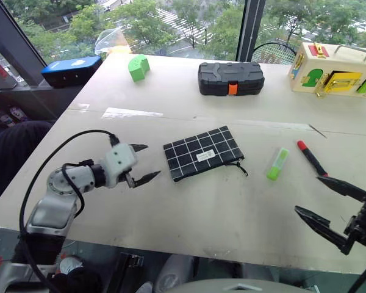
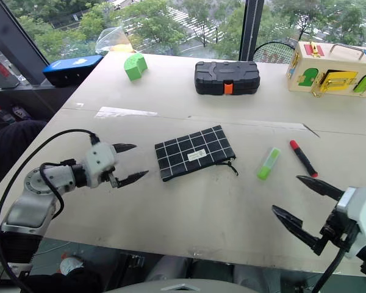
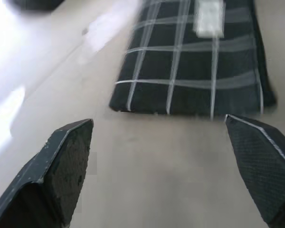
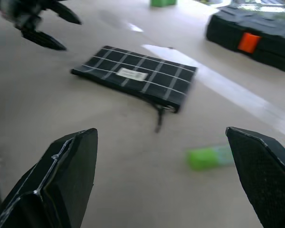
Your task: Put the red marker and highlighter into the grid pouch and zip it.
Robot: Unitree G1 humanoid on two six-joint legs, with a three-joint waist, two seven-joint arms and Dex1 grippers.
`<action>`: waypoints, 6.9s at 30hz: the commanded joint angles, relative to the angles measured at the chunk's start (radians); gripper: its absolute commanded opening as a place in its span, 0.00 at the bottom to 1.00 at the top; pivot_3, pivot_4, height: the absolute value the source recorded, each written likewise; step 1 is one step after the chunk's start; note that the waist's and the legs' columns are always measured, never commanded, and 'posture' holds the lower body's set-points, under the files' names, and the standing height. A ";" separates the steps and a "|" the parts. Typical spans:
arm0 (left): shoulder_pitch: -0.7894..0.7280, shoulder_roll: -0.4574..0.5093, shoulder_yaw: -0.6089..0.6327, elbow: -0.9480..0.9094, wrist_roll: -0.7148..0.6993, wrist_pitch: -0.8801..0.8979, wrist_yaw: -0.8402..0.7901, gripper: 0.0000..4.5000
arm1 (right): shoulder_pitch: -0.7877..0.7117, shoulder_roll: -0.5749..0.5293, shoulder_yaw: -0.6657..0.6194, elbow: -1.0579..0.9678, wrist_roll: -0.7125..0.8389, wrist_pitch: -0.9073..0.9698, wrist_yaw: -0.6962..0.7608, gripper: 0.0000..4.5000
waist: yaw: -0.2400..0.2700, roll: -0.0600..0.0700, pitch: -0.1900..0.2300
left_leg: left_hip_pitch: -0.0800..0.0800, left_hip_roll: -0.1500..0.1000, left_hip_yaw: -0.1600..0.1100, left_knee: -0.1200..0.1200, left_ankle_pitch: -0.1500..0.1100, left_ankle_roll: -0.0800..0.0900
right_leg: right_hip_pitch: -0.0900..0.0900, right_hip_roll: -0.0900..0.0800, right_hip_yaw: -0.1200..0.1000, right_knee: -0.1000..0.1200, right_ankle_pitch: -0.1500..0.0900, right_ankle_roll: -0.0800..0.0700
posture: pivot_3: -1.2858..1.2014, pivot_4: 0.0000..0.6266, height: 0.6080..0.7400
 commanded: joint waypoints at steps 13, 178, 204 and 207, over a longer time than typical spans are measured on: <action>-0.144 -0.139 -0.176 0.342 0.363 -0.637 0.240 1.00 | 0.050 0.003 0.042 -0.066 -0.021 -0.043 -0.077 0.97 | 0.002 -0.002 -0.003 | 0.000 -0.002 -0.001 0.003 -0.001 0.003 | 0.002 -0.001 -0.002 0.001 0.000 0.002 | 0.52 0.24 1.00; -0.276 -0.340 -0.210 -0.008 0.097 -0.190 0.137 0.00 | -1.248 -0.057 1.122 0.422 -0.501 0.489 -0.543 0.01 | -0.059 -0.002 0.000 | -0.001 -0.003 -0.002 0.005 0.003 -0.004 | -0.004 -0.001 -0.007 0.009 0.000 0.002 | 0.52 0.24 1.00; -0.305 -0.319 -0.161 0.114 0.117 -0.159 0.172 0.00 | -1.083 -0.022 0.719 0.135 -0.614 0.725 -0.233 0.99 | -0.032 -0.004 -0.001 | -0.002 -0.002 -0.004 0.006 0.003 -0.004 | -0.003 0.000 -0.008 0.007 0.001 0.002 | 0.52 0.24 1.00; -0.316 -0.310 -0.161 0.142 0.139 -0.180 0.182 0.00 | -1.062 0.072 0.593 0.020 -0.583 0.948 -0.282 0.99 | -0.028 -0.004 -0.001 | -0.002 -0.002 -0.004 0.005 0.003 -0.004 | -0.003 0.000 -0.008 0.007 0.001 0.002 | 0.52 0.24 1.00</action>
